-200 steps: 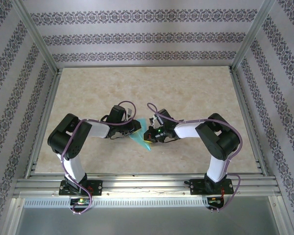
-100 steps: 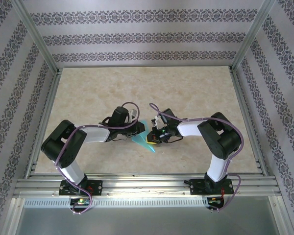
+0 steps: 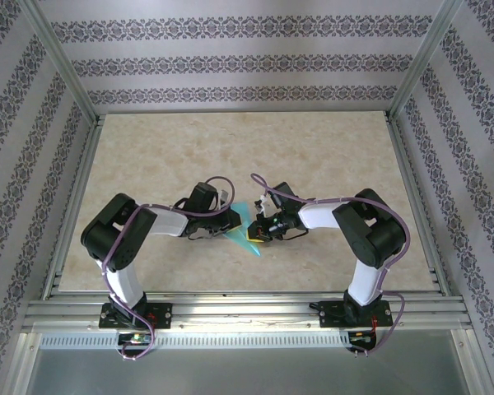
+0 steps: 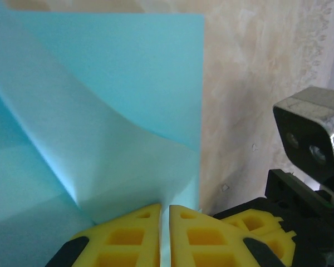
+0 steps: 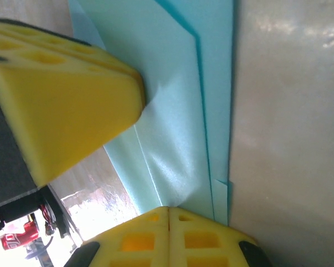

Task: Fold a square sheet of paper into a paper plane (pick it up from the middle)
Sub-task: Fourth fold the wing at the center of the table.

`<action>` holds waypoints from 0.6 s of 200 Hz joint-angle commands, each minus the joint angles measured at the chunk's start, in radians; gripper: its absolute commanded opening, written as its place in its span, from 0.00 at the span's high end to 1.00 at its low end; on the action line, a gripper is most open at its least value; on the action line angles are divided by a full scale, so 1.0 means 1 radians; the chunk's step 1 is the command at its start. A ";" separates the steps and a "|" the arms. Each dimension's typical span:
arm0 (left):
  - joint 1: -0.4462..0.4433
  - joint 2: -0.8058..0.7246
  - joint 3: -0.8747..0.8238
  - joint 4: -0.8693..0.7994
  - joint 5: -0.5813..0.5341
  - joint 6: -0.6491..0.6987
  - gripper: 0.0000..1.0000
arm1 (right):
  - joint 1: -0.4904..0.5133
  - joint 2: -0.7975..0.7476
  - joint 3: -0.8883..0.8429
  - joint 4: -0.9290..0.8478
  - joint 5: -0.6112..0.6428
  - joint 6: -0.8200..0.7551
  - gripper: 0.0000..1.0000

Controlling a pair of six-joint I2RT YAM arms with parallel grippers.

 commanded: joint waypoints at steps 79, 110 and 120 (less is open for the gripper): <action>0.136 0.078 0.182 -0.275 -0.127 0.097 0.85 | -0.008 0.011 -0.028 -0.175 0.090 -0.054 1.00; 0.169 0.090 0.223 -0.323 -0.136 0.131 0.85 | -0.008 0.014 -0.028 -0.179 0.087 -0.059 1.00; 0.178 0.093 0.237 -0.345 -0.145 0.147 0.85 | -0.008 0.013 -0.028 -0.178 0.086 -0.062 1.00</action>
